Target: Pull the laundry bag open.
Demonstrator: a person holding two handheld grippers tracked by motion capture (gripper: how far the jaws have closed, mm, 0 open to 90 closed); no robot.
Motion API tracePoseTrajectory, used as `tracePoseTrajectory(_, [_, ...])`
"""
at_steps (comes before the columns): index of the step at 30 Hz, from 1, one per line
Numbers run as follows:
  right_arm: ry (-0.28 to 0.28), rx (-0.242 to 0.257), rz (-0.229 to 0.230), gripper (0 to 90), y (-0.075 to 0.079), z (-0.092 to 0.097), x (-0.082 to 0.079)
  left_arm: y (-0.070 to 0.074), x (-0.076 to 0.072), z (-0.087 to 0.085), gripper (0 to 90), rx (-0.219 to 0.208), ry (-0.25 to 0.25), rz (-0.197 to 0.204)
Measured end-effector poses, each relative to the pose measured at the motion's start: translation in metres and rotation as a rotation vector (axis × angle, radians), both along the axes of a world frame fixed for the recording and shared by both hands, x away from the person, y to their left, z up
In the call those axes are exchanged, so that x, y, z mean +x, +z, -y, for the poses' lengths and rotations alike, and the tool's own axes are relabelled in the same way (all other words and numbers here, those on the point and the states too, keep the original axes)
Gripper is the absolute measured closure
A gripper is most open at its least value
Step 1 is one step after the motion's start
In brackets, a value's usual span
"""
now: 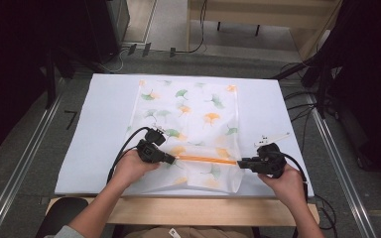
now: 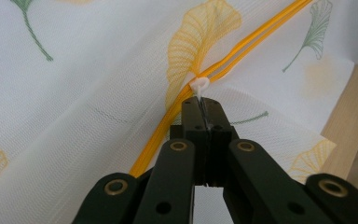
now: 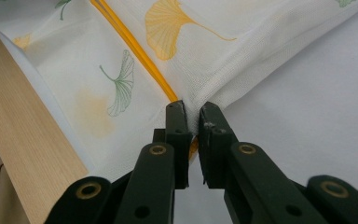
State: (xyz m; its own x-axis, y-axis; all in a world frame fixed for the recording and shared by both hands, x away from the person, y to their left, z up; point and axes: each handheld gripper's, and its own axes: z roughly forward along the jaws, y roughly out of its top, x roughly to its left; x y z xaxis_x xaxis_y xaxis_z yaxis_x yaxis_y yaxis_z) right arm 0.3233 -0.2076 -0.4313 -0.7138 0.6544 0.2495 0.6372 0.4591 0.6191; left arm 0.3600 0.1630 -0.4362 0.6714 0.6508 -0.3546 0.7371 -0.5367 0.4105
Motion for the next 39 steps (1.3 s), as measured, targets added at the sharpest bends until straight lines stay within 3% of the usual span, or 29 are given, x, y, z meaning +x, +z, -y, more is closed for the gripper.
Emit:
tracePoseTrajectory(9, [0.004, 0.003, -0.006, 85.4, -0.001, 0.003, 0.0, 0.004, -0.003, -0.021, 90.0, 0.001, 0.023, -0.008])
tracePoseTrajectory(15, [0.006, 0.003, -0.013, 85.4, -0.001, 0.001, 0.0, 0.005, -0.004, -0.026, 90.0, -0.004, 0.042, -0.011])
tracePoseTrajectory(20, [-0.002, -0.002, -0.019, 85.4, -0.002, 0.003, 0.0, 0.001, -0.002, -0.029, 90.0, -0.065, 0.064, -0.047])
tracePoseTrajectory(25, [0.0, 0.002, -0.011, 85.4, -0.001, 0.003, 0.0, 0.001, -0.005, -0.026, 90.0, -0.03, 0.055, -0.025])
tracePoseTrajectory(32, [0.0, 0.006, -0.014, 85.4, -0.001, 0.003, 0.0, 0.002, -0.004, -0.032, 90.0, -0.069, 0.075, -0.037])
tracePoseTrajectory(39, [0.002, 0.008, -0.013, 85.4, -0.001, 0.003, 0.0, 0.005, -0.007, -0.036, 90.0, -0.032, 0.082, -0.006])
